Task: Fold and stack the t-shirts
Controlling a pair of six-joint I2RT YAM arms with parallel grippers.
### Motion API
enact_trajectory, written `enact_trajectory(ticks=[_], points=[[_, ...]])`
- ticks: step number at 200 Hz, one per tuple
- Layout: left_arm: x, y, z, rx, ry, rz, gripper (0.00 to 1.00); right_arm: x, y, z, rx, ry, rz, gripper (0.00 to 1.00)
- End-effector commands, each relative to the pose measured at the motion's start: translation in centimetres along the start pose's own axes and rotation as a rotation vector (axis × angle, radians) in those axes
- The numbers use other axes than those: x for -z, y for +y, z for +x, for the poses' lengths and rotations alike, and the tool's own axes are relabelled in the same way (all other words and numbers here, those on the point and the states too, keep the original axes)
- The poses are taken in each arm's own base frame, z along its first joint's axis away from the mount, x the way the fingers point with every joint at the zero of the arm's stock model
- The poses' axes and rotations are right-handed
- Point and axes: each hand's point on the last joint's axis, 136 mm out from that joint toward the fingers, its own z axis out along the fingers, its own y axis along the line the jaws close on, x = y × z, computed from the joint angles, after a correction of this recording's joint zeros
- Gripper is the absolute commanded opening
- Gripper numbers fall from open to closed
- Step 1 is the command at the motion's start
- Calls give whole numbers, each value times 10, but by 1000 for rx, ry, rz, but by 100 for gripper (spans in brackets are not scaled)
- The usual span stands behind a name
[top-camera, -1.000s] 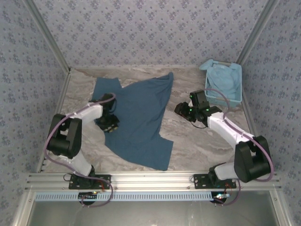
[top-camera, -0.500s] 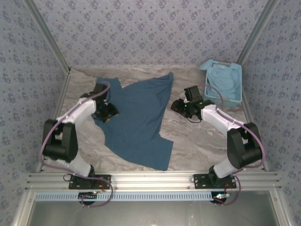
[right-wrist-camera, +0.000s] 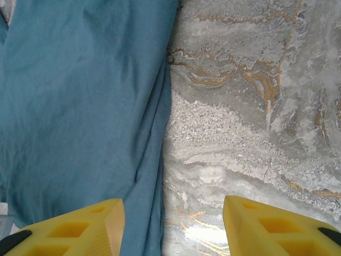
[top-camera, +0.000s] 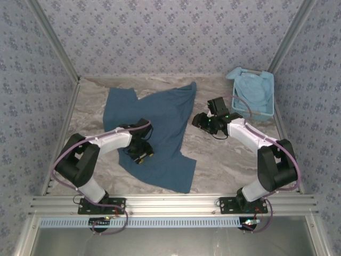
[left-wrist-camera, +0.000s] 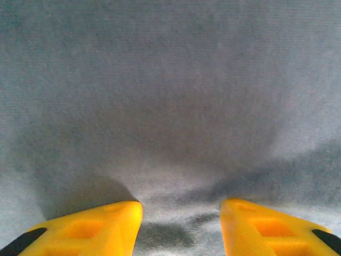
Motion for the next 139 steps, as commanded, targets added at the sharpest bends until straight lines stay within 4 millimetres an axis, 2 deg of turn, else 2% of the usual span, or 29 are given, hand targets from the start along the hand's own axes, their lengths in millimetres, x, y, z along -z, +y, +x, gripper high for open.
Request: enact_trajectory(ticks=[1,32,53,67,87,111,127,139], points=[[-16,34,-13,75,-30,-139,44,15,6,4,23,5,-19,54],[-19,61,-46,76,-57,-193,39,16,0,7,17,4,-7,55],[-13,64,-83,32,-88,-194,39,13,-4,8,8,3,0,55],[-12,58,-109,-7,-94,-176,39,10,-6,7,-3,7,5,54],[1,54,-155,-72,-167,-196,43,4,-5,3,-5,10,10,54],[31,56,-202,-123,-294,-227,54,2,3,-1,4,4,3,54],[56,48,-209,-161,-364,-209,58,4,6,-1,10,4,0,54],[71,49,-190,-182,-356,-202,60,6,7,0,18,5,0,54]])
